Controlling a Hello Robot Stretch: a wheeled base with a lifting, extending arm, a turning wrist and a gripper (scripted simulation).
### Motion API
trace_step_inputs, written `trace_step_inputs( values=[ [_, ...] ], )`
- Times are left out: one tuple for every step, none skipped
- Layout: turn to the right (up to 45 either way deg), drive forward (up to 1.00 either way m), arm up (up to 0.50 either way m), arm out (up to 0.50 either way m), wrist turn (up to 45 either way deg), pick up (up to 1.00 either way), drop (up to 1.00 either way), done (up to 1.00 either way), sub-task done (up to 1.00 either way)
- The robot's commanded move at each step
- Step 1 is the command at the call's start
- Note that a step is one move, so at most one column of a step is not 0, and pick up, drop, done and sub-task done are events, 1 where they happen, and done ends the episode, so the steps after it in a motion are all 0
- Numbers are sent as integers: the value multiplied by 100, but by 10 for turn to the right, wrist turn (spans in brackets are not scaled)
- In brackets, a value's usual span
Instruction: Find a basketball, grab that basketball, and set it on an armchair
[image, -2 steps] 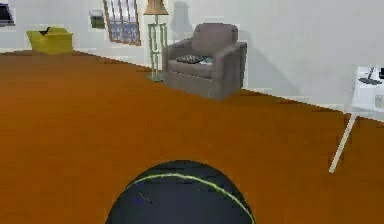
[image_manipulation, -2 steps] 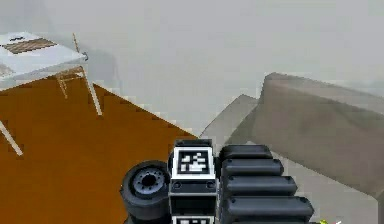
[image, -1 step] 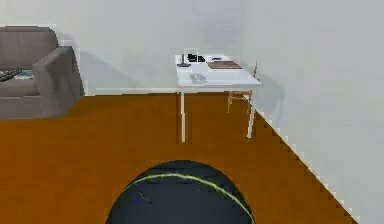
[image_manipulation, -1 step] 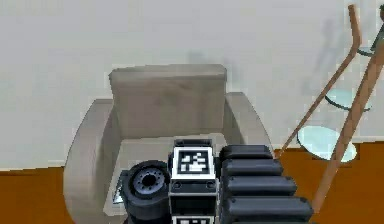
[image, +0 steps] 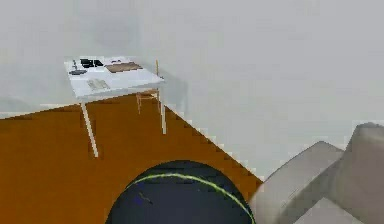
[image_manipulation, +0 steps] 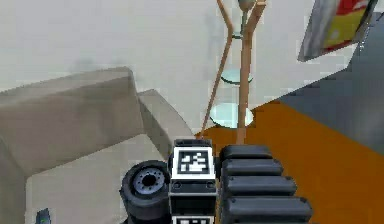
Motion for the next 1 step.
trace_step_inputs(
  values=[
    [-450, 0, 0, 0, 0, 0, 0, 0, 0]
  ],
)
